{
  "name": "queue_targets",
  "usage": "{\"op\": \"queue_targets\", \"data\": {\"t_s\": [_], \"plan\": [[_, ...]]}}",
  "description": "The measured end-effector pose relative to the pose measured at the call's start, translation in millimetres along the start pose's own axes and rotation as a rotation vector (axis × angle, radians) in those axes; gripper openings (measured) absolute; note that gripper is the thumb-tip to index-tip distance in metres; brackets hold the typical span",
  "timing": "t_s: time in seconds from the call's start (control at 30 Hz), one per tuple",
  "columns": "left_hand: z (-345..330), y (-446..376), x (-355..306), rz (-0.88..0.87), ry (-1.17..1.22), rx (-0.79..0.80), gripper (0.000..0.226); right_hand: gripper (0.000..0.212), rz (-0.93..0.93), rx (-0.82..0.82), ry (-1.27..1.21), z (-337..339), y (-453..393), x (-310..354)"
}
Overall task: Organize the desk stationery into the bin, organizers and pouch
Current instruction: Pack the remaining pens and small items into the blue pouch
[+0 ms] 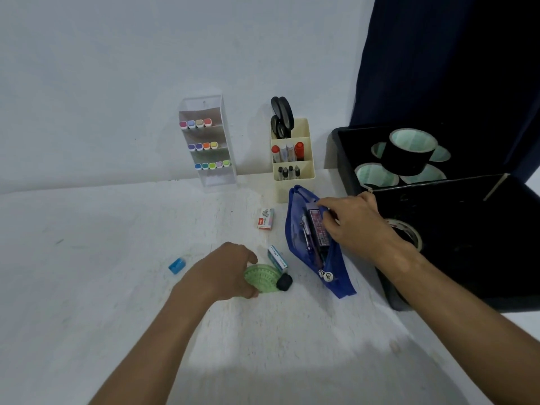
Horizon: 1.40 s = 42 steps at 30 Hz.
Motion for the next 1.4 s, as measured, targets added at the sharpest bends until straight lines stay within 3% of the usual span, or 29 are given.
{"op": "queue_targets", "data": {"t_s": [0.13,0.33,0.57,0.67,0.8,0.93,1.03,1.17,1.23,1.3,1.4], "plan": [[-1,5,-22,-0.162,-0.362,-0.015,0.028,0.024,0.000,-0.002,0.001,-1,0,-1],[-9,10,-34,-0.329,-0.732,-0.015,0.023,0.024,-0.003,-0.004,-0.016,0,1,-1],[35,8,-24,-0.329,-0.849,-0.331,0.010,0.026,-0.003,-0.001,-0.030,1,1,-1],[63,-1,-20,-0.215,-0.715,-0.315,0.022,0.025,-0.008,0.000,-0.039,1,1,-1],[100,-12,-33,-0.131,-0.146,-0.411,0.033,0.026,-0.013,-0.010,-0.031,4,1,1],[88,-31,-60,-0.004,0.442,-0.188,0.020,0.026,-0.034,-0.031,-0.014,7,1,0],[67,-46,-79,0.068,0.631,-0.114,0.018,0.024,-0.032,-0.047,0.020,6,1,-2],[43,-61,-94,0.087,0.706,-0.109,0.015,0.021,-0.018,-0.069,0.016,5,0,-4],[39,-62,-98,0.033,0.566,-0.179,0.011,0.020,-0.015,-0.074,0.017,5,0,-4],[40,-57,-98,-0.002,0.356,-0.280,0.023,0.020,-0.008,-0.082,0.011,6,0,-3],[40,-45,-90,-0.031,0.240,-0.328,0.025,0.023,-0.016,-0.060,0.025,6,0,-3]]}}
Point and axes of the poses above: each hand's wrist, its own y-axis away from the middle knuckle, its own z-axis out of the back of the hand, x = y × z, the point moved 3 cm from there along -y, towards the middle knuckle, and after that the axes turned 3 degrees about -y, right-handed, at the moved point
